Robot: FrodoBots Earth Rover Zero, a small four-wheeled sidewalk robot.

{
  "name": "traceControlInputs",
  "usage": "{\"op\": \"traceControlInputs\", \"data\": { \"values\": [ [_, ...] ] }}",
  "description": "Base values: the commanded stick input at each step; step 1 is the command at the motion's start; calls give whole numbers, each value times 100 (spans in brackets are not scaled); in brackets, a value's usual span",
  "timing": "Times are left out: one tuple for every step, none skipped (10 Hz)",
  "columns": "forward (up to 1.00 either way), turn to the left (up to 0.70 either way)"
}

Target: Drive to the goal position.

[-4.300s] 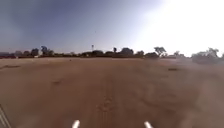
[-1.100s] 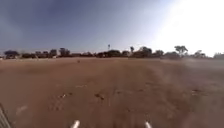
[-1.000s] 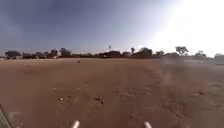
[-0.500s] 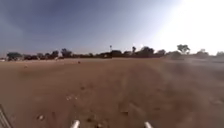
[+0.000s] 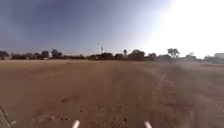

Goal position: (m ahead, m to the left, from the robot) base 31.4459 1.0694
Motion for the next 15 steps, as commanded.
{"op": "traceControlInputs", "data": {
  "values": [
    [100, -3],
    [100, -24],
    [100, -39],
    [100, -40],
    [100, 0],
    [100, 0],
    [100, 0],
    [100, 0],
    [100, 0],
    [100, 0],
    [100, 0],
    [100, 0],
    [100, 0],
    [100, 0],
    [100, 0]
  ]
}}
